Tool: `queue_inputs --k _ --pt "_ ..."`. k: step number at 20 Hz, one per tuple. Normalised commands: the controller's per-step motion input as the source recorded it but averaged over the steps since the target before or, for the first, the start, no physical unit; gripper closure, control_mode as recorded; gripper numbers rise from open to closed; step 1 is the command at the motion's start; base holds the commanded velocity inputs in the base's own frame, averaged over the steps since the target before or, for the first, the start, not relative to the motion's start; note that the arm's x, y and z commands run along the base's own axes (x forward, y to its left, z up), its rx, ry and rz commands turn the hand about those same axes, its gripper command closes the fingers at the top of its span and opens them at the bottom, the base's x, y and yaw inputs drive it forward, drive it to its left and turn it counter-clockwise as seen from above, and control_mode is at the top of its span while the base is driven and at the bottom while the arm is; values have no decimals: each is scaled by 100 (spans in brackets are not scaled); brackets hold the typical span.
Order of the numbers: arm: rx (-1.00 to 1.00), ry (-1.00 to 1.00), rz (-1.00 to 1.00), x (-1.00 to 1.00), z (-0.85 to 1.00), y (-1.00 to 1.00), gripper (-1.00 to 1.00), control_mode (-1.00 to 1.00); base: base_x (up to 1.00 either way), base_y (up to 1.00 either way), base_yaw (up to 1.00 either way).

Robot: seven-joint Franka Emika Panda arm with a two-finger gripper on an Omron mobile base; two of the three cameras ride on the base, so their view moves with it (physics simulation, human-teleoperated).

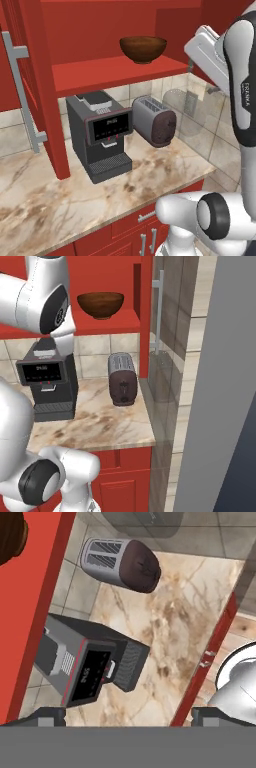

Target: Move the bowls from the cabinet to the plates on the dining table.

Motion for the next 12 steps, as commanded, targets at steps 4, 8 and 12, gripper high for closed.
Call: queue_inputs --k 4,8,12 --pt "1 -6 -6 73 0 0 -100 -100 0 0 0" --pt "0 -1 -7 77 0 0 -100 -100 0 0 0" --pt "0 0 -8 71 2 4 -100 -100 0 0 0"
